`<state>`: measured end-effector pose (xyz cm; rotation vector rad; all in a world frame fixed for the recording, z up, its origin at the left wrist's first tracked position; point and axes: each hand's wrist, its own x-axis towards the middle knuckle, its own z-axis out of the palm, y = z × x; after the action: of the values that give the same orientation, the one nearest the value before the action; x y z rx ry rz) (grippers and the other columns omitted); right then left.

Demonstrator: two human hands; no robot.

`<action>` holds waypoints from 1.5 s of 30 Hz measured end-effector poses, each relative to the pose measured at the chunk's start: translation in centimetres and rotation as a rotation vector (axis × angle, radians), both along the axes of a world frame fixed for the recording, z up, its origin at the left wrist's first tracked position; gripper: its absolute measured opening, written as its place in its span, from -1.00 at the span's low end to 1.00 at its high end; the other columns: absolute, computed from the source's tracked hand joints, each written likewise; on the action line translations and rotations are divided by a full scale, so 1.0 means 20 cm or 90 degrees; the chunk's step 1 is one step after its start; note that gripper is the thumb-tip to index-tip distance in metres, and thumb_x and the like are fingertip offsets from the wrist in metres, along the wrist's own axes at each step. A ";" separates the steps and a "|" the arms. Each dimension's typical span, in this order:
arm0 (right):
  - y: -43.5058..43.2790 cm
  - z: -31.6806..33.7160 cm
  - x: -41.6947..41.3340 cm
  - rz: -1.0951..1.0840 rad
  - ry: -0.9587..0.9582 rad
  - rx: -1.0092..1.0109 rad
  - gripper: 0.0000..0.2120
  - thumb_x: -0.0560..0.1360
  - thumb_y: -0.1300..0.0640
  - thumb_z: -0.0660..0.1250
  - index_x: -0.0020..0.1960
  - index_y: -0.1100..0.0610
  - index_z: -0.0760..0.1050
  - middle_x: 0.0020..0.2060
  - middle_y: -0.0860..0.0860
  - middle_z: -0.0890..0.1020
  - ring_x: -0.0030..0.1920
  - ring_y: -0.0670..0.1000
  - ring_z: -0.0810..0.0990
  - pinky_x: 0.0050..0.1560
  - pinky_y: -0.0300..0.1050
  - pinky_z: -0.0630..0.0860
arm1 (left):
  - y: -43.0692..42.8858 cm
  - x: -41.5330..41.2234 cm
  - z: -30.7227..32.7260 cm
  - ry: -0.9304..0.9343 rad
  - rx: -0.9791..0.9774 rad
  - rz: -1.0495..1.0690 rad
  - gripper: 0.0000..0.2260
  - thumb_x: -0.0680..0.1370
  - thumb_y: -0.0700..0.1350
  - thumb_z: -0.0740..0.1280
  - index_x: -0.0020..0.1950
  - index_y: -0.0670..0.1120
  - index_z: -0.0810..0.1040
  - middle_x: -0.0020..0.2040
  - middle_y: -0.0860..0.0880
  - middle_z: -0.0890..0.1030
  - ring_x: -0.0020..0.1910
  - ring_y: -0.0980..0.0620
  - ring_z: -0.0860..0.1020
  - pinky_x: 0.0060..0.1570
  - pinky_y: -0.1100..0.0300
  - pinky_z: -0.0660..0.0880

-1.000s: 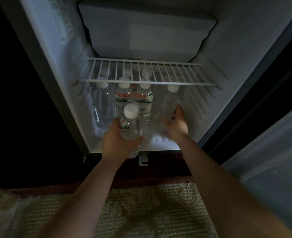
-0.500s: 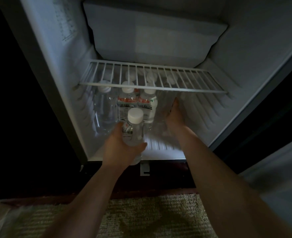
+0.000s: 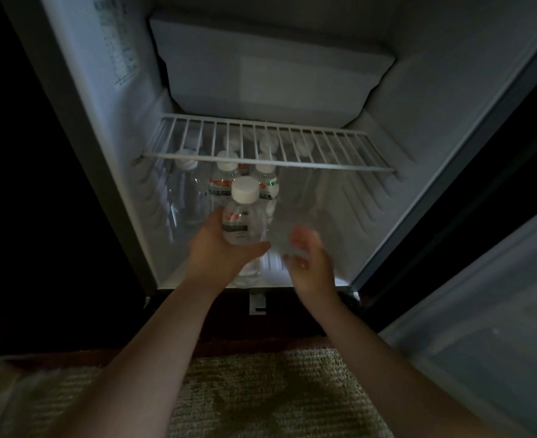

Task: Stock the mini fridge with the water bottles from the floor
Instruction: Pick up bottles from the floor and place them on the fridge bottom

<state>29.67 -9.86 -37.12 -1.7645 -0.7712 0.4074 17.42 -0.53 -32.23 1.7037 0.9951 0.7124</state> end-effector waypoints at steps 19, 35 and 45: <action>-0.07 -0.09 -0.06 0.067 -0.035 -0.023 -0.56 0.36 0.15 0.54 0.09 -0.06 0.36 -0.06 -0.26 0.55 -0.04 -0.35 0.55 -0.07 -0.48 0.43 | -0.11 0.07 0.02 0.043 -0.070 -0.152 -0.50 0.36 0.11 0.49 0.20 -0.07 0.50 0.08 0.03 0.62 0.06 0.07 0.59 0.03 0.26 0.52; 0.15 -0.09 0.21 -0.091 -0.054 -0.149 -0.40 0.38 -0.08 0.47 0.33 0.04 0.33 0.14 0.01 0.59 0.09 0.05 0.57 -0.03 -0.12 0.48 | 0.00 -0.08 -0.22 0.480 0.027 -0.241 -0.52 0.54 0.18 0.23 0.34 -0.08 0.42 0.32 -0.05 0.47 0.26 -0.04 0.45 0.25 0.03 0.42; 0.30 -0.02 0.28 -0.049 -0.065 -0.269 -0.42 0.26 -0.22 0.48 0.15 0.05 0.44 0.05 0.01 0.62 0.05 0.06 0.61 0.02 0.06 0.59 | -0.03 -0.08 -0.18 0.498 0.041 -0.231 -0.49 0.56 0.13 0.23 0.43 -0.11 0.32 0.41 -0.07 0.38 0.37 -0.06 0.37 0.33 0.02 0.34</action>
<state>35.21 -3.89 -37.59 -2.2168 -0.7217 0.4541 15.81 -1.05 -35.83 2.1971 1.1250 -0.1961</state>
